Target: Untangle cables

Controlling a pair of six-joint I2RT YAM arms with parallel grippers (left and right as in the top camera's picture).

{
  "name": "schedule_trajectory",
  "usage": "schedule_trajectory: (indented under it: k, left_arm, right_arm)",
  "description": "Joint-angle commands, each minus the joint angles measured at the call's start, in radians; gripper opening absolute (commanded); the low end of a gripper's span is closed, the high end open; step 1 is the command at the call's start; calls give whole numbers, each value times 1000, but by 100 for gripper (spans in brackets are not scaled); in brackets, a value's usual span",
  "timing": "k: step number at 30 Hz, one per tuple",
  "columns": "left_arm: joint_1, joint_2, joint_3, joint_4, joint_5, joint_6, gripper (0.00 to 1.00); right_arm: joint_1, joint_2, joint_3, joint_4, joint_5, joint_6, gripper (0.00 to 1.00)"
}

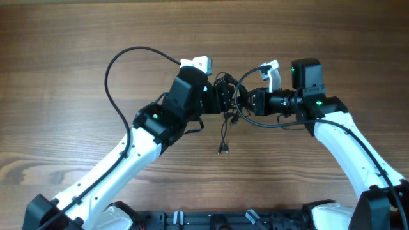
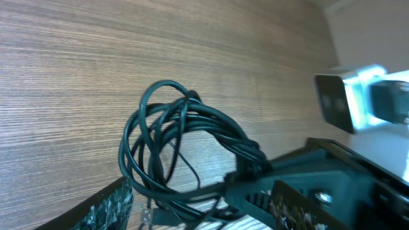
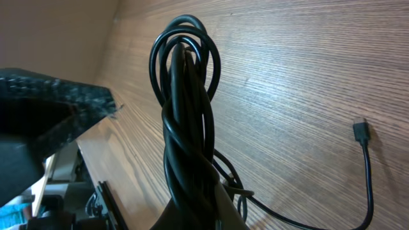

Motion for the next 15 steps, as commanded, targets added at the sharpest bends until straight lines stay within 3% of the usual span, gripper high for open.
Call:
schedule_trajectory:
  k: [1,8,10,15]
  left_arm:
    - [6,50,8,7,-26,-3,70]
    - [8,86,8,67,-74,-3,70]
    - [14,86,8,72,-73,-3,62]
    - [14,89,8,80,-72,-3,57]
  right_arm:
    - [4,-3,3,0,-52,-23,4]
    - [4,-3,3,-3,-97,-53,4]
    - [4,-3,3,-8,-97,-54,5]
    - [4,-3,3,-8,-101,-53,4]
